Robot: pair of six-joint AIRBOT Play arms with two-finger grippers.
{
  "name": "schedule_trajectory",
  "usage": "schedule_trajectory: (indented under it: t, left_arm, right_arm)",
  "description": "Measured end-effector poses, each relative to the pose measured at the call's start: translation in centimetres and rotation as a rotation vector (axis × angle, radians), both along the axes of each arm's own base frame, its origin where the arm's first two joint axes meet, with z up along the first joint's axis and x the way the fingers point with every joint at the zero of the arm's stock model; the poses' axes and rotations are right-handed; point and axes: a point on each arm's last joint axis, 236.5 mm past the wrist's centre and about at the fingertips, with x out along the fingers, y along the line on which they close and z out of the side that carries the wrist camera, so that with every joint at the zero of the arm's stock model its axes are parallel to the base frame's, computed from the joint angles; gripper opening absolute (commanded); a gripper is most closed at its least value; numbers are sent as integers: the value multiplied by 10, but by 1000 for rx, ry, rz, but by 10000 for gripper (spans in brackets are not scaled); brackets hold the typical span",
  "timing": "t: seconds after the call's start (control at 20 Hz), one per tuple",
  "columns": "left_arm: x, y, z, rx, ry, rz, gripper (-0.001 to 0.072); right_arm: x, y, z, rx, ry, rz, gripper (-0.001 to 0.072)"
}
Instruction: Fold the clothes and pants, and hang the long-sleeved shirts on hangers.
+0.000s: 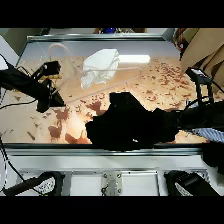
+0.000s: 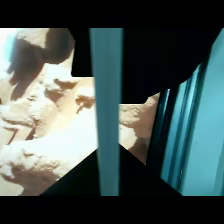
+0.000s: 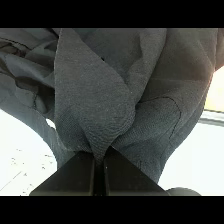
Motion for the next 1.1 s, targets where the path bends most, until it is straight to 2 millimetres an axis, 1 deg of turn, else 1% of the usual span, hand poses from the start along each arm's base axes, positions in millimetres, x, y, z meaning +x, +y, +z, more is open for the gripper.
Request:
schedule_trajectory:
  t: [0.35, 0.55, 0.7, 0.85, 1.1]
  left_arm:
    - [-62, -7, -41, -67, 107, -128, 14]
    - [-87, -18, -66, -85, 133, -163, 15]
    - [-104, -32, -85, -85, 159, -204, 14]
    - [-109, -45, -100, -77, 147, -232, 15]
    - [-105, -66, -112, -76, 145, -282, 14]
  right_arm:
    - [1, 0, -1, -2, 4, -1, 29]
    - [0, 3, -1, 12, 9, 2, 29]
    - [3, 7, 3, 31, -12, 3, 28]
    - [6, 10, 10, 48, -34, 6, 28]
    - [9, 14, 26, 72, -76, 10, 28]
